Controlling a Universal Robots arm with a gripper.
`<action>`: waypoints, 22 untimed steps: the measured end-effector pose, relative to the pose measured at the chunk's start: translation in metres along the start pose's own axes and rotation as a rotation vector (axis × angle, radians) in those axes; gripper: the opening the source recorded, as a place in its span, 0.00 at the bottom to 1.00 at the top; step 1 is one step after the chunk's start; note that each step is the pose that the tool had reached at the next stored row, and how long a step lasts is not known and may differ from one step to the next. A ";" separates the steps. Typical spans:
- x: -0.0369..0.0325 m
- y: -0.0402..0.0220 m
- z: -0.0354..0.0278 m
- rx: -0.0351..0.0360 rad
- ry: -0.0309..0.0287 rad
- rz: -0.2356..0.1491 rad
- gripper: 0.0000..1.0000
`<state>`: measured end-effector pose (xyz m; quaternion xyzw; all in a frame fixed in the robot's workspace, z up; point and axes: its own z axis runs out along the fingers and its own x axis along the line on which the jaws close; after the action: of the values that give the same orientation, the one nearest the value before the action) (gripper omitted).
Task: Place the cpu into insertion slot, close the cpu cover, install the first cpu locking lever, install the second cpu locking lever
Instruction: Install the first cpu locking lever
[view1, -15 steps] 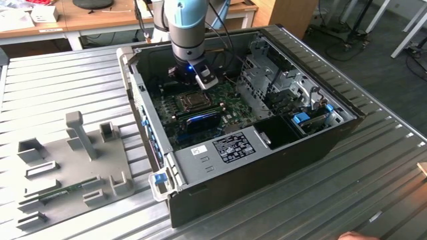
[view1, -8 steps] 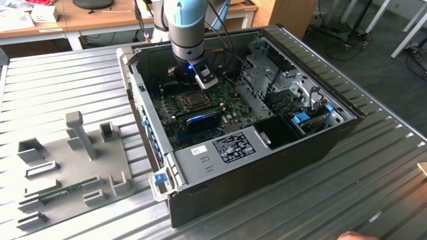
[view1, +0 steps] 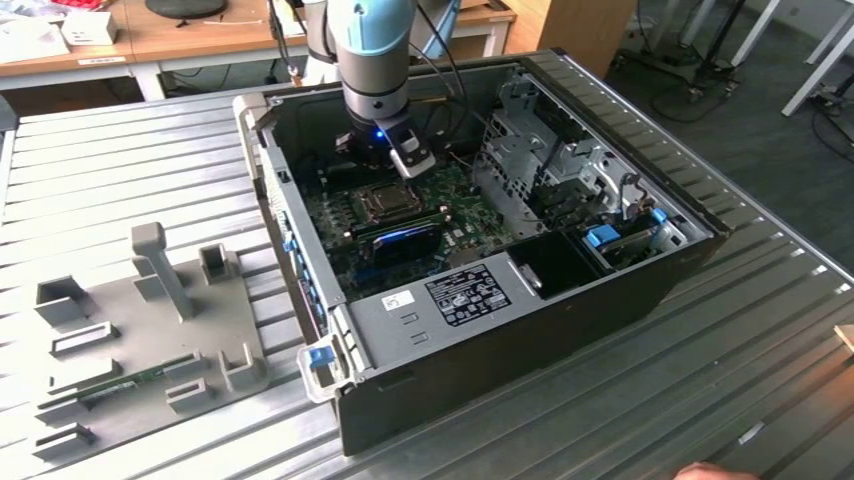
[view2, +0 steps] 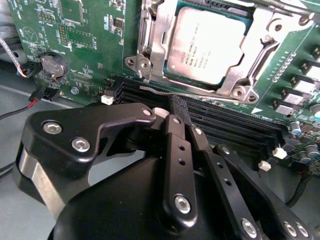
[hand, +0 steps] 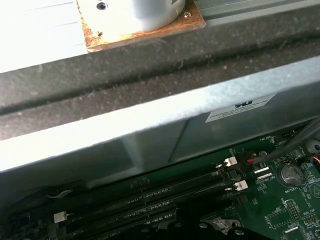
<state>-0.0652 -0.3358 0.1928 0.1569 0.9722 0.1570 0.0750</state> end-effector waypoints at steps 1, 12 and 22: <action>0.0000 0.0000 0.0000 0.0001 0.0000 0.000 0.11; -0.0010 -0.0026 -0.0006 0.0044 -0.0014 0.000 0.11; -0.0007 -0.0036 0.0021 0.0046 -0.0016 0.000 0.11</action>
<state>-0.0652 -0.3386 0.1898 0.1570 0.9725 0.1546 0.0755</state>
